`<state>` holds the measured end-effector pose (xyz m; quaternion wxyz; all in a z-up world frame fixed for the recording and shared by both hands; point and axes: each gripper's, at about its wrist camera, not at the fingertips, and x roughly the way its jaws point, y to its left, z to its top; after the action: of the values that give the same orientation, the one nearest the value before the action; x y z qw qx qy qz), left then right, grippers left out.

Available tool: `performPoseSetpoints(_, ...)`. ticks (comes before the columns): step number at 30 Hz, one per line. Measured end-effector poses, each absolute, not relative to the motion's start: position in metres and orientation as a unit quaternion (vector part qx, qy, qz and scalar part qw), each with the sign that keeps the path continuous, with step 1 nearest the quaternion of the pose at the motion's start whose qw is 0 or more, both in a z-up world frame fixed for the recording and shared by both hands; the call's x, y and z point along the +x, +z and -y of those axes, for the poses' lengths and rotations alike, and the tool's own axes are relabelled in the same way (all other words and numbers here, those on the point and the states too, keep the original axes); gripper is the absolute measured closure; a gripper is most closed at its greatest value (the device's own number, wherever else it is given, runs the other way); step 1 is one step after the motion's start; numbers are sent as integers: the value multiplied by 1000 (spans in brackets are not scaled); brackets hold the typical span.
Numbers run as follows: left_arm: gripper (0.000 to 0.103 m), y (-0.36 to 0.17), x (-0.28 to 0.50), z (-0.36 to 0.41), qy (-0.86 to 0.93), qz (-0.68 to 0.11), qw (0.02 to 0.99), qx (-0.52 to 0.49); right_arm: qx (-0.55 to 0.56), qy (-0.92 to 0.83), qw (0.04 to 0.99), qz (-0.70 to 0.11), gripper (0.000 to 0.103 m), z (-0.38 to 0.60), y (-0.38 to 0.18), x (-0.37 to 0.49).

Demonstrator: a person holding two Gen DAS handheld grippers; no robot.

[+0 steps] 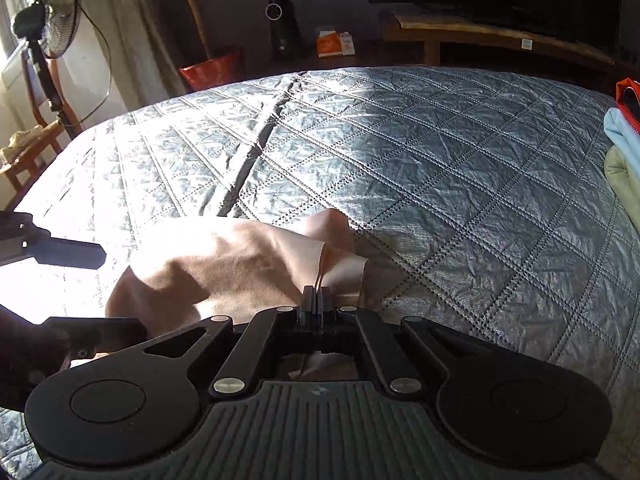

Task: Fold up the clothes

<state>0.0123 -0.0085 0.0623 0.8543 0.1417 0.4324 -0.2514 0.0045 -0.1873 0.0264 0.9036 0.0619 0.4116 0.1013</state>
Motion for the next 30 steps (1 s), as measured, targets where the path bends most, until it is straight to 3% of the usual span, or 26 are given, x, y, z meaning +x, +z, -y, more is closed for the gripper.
performPoseSetpoints(10,34,69,3,13,-285,-425,847,147,46,109,910,-398,103,187,24,0)
performPoseSetpoints(16,31,41,0,25,-274,-456,825,192,13,102,914,-393,103,180,25,-1)
performPoseSetpoints(22,24,36,4,25,-268,-468,825,171,40,136,934,-328,84,185,58,-27)
performPoseSetpoints(25,22,36,3,24,-267,-466,826,173,13,148,910,-386,83,176,42,-29)
performPoseSetpoints(30,22,39,0,27,-268,-457,826,193,-17,122,912,-392,87,178,38,-34)
